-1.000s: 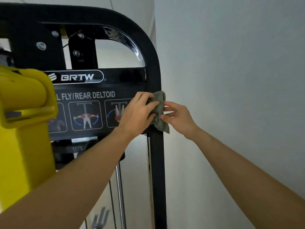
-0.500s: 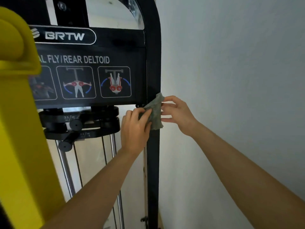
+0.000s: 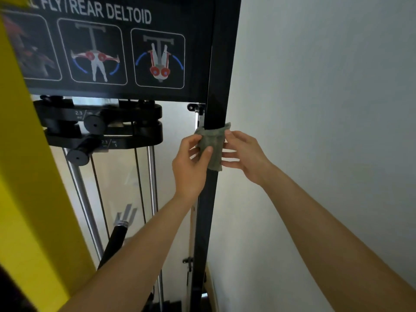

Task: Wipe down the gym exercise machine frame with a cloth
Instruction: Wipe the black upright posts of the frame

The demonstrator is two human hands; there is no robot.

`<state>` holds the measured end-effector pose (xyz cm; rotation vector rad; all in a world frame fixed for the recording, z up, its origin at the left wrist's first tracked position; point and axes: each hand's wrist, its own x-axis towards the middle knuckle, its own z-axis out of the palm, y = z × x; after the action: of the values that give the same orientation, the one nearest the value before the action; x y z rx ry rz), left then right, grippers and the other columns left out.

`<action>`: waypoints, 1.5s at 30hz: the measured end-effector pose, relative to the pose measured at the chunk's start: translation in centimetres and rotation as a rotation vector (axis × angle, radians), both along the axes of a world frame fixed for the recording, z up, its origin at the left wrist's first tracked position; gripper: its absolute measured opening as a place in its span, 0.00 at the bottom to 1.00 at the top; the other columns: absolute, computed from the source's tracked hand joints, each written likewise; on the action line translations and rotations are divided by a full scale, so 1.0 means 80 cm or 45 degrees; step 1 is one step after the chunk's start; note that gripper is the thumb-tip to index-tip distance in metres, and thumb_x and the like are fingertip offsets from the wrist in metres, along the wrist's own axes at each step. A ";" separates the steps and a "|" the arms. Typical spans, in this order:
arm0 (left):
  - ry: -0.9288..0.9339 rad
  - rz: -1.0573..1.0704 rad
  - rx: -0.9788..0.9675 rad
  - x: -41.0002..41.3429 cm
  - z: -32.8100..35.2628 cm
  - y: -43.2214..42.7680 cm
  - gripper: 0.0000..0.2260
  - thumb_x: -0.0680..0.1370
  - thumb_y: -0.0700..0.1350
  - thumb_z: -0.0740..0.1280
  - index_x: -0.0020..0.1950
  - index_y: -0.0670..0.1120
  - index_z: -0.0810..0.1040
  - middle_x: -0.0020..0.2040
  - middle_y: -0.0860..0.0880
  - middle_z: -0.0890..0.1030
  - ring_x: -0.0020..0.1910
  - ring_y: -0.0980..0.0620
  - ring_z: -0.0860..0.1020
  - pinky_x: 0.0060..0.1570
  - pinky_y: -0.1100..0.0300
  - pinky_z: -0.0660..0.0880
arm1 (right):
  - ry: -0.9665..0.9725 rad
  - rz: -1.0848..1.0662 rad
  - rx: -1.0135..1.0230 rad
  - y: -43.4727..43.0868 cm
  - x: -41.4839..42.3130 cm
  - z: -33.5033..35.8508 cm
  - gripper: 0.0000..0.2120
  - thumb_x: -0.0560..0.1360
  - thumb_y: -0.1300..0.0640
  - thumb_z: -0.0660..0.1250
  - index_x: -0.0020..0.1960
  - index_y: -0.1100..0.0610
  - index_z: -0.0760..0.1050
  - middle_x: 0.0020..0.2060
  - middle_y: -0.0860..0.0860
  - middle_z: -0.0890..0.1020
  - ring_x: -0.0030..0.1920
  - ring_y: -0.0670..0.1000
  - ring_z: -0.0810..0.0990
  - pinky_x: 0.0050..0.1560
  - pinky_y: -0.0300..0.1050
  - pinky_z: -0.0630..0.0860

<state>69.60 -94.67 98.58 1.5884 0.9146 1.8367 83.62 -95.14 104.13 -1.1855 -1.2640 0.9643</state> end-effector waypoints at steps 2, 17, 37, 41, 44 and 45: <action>-0.057 -0.031 -0.032 0.001 -0.004 0.000 0.13 0.80 0.41 0.70 0.64 0.45 0.76 0.57 0.61 0.79 0.57 0.63 0.78 0.55 0.70 0.76 | 0.035 -0.012 -0.040 0.001 -0.001 -0.007 0.17 0.81 0.43 0.63 0.63 0.54 0.77 0.54 0.51 0.85 0.52 0.53 0.85 0.47 0.47 0.84; -0.196 -0.033 -0.327 0.005 -0.086 0.003 0.12 0.80 0.49 0.70 0.61 0.46 0.77 0.55 0.57 0.81 0.54 0.65 0.80 0.56 0.70 0.76 | 0.191 -0.085 -0.048 0.008 -0.016 -0.096 0.11 0.82 0.53 0.65 0.64 0.52 0.74 0.56 0.51 0.83 0.53 0.52 0.84 0.42 0.41 0.83; 0.059 0.025 -0.711 -0.013 -0.232 0.010 0.11 0.78 0.48 0.73 0.59 0.47 0.80 0.51 0.53 0.84 0.51 0.59 0.83 0.49 0.66 0.81 | -0.278 -0.166 -0.136 0.008 -0.019 -0.261 0.15 0.80 0.56 0.68 0.66 0.58 0.77 0.56 0.52 0.84 0.55 0.52 0.84 0.59 0.52 0.81; 0.191 0.069 -0.809 -0.015 -0.265 0.009 0.12 0.76 0.47 0.75 0.56 0.45 0.80 0.47 0.56 0.82 0.46 0.63 0.82 0.39 0.76 0.75 | -0.307 -0.145 -0.224 0.009 -0.018 -0.298 0.15 0.79 0.60 0.70 0.64 0.60 0.77 0.55 0.53 0.85 0.54 0.54 0.85 0.58 0.55 0.82; 0.260 0.079 -0.854 -0.015 -0.284 0.009 0.11 0.74 0.47 0.77 0.53 0.48 0.78 0.44 0.61 0.79 0.41 0.69 0.79 0.37 0.77 0.73 | -0.307 -0.125 -0.271 0.009 -0.015 -0.322 0.15 0.78 0.64 0.70 0.64 0.60 0.78 0.55 0.53 0.85 0.55 0.52 0.85 0.59 0.54 0.82; 0.276 0.085 -0.860 -0.016 -0.292 0.010 0.11 0.74 0.47 0.77 0.52 0.49 0.78 0.43 0.61 0.79 0.41 0.68 0.79 0.37 0.77 0.73 | -0.310 -0.113 -0.282 0.009 -0.014 -0.329 0.16 0.77 0.65 0.70 0.64 0.60 0.78 0.55 0.53 0.85 0.55 0.52 0.84 0.59 0.54 0.82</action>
<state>68.35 -93.89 75.18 1.3326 1.5028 1.2017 82.50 -94.45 77.79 -1.5565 -1.3053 0.9324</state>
